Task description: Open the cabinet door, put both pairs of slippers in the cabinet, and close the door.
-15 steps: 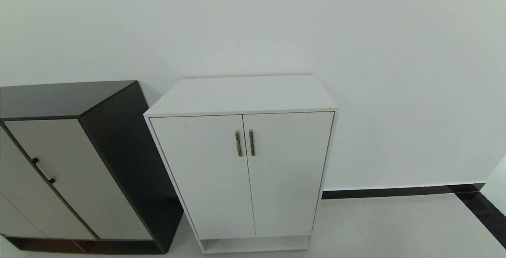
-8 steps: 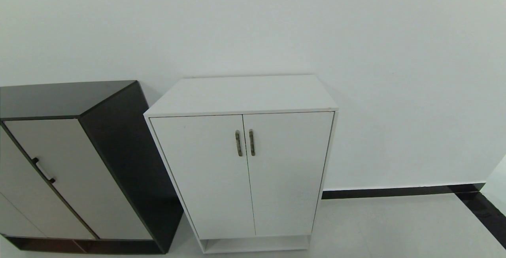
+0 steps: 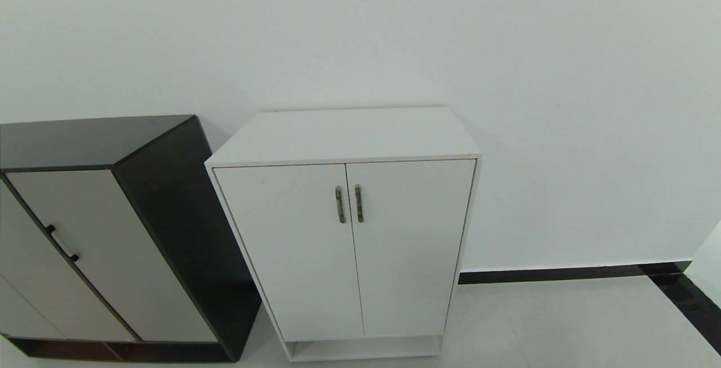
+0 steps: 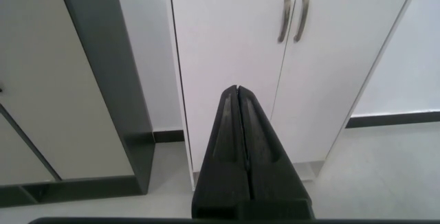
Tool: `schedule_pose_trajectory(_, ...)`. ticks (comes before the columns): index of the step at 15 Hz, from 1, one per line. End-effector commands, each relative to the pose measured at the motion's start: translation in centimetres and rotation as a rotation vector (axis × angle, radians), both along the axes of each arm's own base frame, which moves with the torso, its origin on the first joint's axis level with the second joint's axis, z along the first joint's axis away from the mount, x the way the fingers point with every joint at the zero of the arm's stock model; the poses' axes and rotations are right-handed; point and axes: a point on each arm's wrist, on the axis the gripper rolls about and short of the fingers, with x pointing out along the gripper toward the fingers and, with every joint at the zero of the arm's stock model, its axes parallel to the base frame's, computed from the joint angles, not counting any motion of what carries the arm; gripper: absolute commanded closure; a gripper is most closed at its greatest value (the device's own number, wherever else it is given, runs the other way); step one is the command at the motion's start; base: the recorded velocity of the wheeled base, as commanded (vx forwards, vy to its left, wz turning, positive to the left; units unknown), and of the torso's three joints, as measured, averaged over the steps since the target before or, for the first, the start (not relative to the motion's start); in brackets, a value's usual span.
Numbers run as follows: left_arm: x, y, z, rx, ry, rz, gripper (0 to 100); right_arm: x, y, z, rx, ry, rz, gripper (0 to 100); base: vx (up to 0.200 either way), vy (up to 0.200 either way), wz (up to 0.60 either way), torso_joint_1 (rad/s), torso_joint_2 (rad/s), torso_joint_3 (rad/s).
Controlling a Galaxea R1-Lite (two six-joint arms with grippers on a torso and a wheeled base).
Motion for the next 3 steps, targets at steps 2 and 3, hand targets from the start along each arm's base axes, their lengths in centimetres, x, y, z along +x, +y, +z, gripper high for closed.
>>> schedule_pose_trajectory(2, 0.00, 0.00, 0.00, 0.000, 0.000, 0.001, 100, 0.03, 0.00, 0.00, 0.000, 0.004, 0.000, 100, 0.000, 0.000, 0.00, 0.000, 0.00, 0.000)
schedule_pose_trajectory(3, 0.00, 0.00, 0.00, 0.000, 0.000, 0.001, 100, 0.03, 0.00, 0.00, 0.000, 0.004, 0.000, 100, 0.000, 0.000, 0.00, 0.000, 0.00, 0.000)
